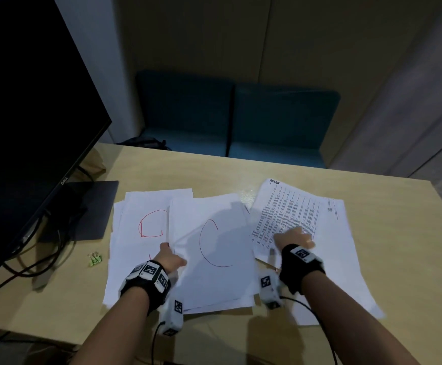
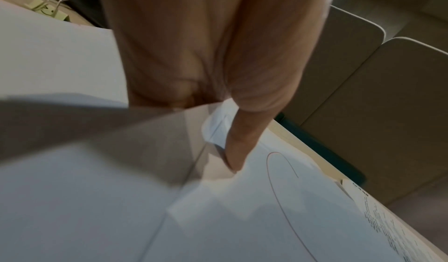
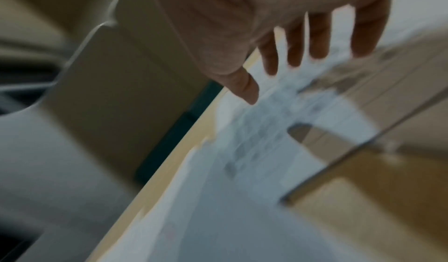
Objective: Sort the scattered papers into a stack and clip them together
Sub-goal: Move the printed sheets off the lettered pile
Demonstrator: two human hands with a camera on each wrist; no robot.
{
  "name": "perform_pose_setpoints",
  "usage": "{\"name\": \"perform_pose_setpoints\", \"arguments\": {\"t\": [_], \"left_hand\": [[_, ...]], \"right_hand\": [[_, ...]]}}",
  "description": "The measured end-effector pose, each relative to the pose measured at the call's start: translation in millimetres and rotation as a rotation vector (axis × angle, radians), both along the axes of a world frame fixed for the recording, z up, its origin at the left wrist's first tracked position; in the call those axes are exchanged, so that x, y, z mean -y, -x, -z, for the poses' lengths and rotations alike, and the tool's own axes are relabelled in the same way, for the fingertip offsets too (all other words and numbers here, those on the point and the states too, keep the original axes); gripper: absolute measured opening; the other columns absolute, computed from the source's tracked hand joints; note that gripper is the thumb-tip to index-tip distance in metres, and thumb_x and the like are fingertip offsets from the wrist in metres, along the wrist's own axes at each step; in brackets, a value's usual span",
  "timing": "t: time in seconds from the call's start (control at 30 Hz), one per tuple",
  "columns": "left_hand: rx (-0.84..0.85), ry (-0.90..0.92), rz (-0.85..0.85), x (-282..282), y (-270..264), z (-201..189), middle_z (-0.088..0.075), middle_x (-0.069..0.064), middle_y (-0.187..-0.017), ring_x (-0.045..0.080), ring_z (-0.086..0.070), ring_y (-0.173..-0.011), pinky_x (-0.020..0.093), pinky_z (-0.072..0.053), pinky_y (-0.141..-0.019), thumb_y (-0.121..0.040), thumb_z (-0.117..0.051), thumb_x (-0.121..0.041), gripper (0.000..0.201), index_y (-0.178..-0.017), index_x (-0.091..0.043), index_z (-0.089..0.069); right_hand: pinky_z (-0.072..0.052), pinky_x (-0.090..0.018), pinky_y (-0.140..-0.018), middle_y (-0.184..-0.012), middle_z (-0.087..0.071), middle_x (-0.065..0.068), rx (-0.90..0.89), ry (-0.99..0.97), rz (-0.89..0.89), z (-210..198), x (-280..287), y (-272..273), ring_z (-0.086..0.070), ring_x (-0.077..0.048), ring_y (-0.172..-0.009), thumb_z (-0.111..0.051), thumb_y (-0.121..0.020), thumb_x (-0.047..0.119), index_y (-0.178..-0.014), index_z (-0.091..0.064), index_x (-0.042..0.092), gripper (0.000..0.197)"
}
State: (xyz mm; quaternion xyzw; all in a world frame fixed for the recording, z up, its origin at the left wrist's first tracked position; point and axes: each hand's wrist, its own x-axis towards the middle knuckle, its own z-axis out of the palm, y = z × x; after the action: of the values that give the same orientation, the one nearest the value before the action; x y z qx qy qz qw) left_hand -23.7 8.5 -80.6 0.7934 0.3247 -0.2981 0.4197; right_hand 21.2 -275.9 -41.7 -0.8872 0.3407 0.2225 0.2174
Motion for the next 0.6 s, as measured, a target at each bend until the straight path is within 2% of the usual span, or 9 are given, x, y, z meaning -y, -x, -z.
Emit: {"name": "perform_pose_setpoints", "arguments": {"t": [0.07,0.1,0.13,0.23,0.3,0.37,0.4,0.5,0.6], "left_hand": [[0.008,-0.012,0.024,2.2,0.9,-3.6,-0.044,0.021,-0.14,0.036,-0.047,-0.127,0.037,-0.04,-0.1,-0.085,-0.065,-0.008,0.078,-0.146,0.0,-0.017],[0.013,-0.02,0.033,3.2,1.1,-4.8,-0.043,0.021,-0.141,0.035,-0.046,-0.128,0.036,-0.04,-0.1,-0.086,-0.065,-0.008,0.078,-0.146,0.0,-0.016],[0.011,-0.022,0.036,3.3,0.9,-4.0,-0.044,0.021,-0.14,0.035,-0.046,-0.128,0.037,-0.04,-0.101,-0.086,-0.065,-0.007,0.078,-0.146,0.0,-0.017],[0.02,-0.027,0.039,2.0,-0.3,-1.8,-0.045,0.021,-0.139,0.035,-0.048,-0.126,0.036,-0.041,-0.099,-0.085,-0.066,-0.007,0.079,-0.146,0.0,-0.017],[0.012,-0.028,0.038,2.7,0.0,-2.3,-0.044,0.02,-0.141,0.035,-0.046,-0.128,0.034,-0.04,-0.096,-0.086,-0.065,-0.009,0.079,-0.147,-0.001,-0.016],[0.011,-0.031,0.04,3.3,1.3,-3.7,-0.045,0.02,-0.14,0.034,-0.047,-0.128,0.033,-0.04,-0.094,-0.086,-0.065,-0.013,0.077,-0.146,-0.002,-0.017],[0.01,-0.031,0.037,3.4,1.8,-3.7,-0.045,0.02,-0.14,0.034,-0.047,-0.127,0.034,-0.04,-0.094,-0.087,-0.064,-0.014,0.075,-0.145,-0.002,-0.018],[0.029,-0.007,0.001,2.3,0.5,-0.6,-0.049,0.018,-0.135,0.033,-0.048,-0.125,0.035,-0.04,-0.096,-0.088,-0.063,-0.023,0.075,-0.146,-0.002,-0.02],[0.045,0.059,-0.07,3.0,-1.7,-1.7,-0.055,0.013,-0.117,0.03,-0.05,-0.114,0.035,-0.039,-0.096,-0.093,-0.055,-0.034,0.072,-0.147,-0.002,-0.02]], "right_hand": [[-0.023,-0.049,-0.115,-0.151,-0.016,-0.025,-0.084,0.083,0.06,-7.6,24.2,7.8,-0.02,-0.042,-0.138,-0.058,-0.088,0.028,-0.148,-0.012,-0.001,0.082],[-0.023,-0.049,-0.115,-0.152,-0.012,-0.026,-0.137,0.124,0.067,-11.5,31.6,14.4,-0.019,-0.044,-0.138,-0.061,-0.086,0.026,-0.148,-0.007,-0.004,0.088],[-0.024,-0.048,-0.114,-0.15,-0.014,-0.026,-0.179,0.151,0.056,-10.1,36.9,17.8,-0.021,-0.044,-0.136,-0.065,-0.084,0.027,-0.147,-0.005,-0.006,0.093],[-0.03,-0.048,-0.11,-0.15,-0.018,-0.024,-0.104,0.081,0.203,5.9,49.0,20.0,-0.024,-0.04,-0.137,-0.075,-0.075,0.033,-0.148,-0.007,0.0,0.105],[-0.036,-0.046,-0.108,-0.15,-0.029,-0.023,-0.033,-0.042,0.303,16.9,54.5,15.5,-0.035,-0.037,-0.136,-0.079,-0.073,0.023,-0.148,-0.004,0.0,0.108],[-0.045,-0.041,-0.101,-0.139,-0.048,-0.021,0.041,-0.119,0.352,21.8,55.6,13.1,-0.052,-0.034,-0.124,-0.076,-0.075,0.014,-0.145,-0.012,-0.001,0.097],[-0.048,-0.039,-0.094,-0.134,-0.053,-0.021,0.06,-0.124,0.324,22.8,55.7,12.2,-0.056,-0.034,-0.118,-0.072,-0.078,0.012,-0.142,-0.02,-0.002,0.084],[-0.05,-0.037,-0.077,-0.116,-0.064,-0.023,0.182,-0.148,0.174,15.7,51.7,3.1,-0.061,-0.035,-0.091,-0.057,-0.087,0.008,-0.111,-0.057,-0.003,0.027],[-0.044,-0.036,-0.076,-0.108,-0.064,-0.024,0.462,-0.129,0.174,0.5,44.2,-8.5,-0.061,-0.039,-0.097,-0.047,-0.092,0.008,-0.103,-0.059,-0.004,0.021]]}}
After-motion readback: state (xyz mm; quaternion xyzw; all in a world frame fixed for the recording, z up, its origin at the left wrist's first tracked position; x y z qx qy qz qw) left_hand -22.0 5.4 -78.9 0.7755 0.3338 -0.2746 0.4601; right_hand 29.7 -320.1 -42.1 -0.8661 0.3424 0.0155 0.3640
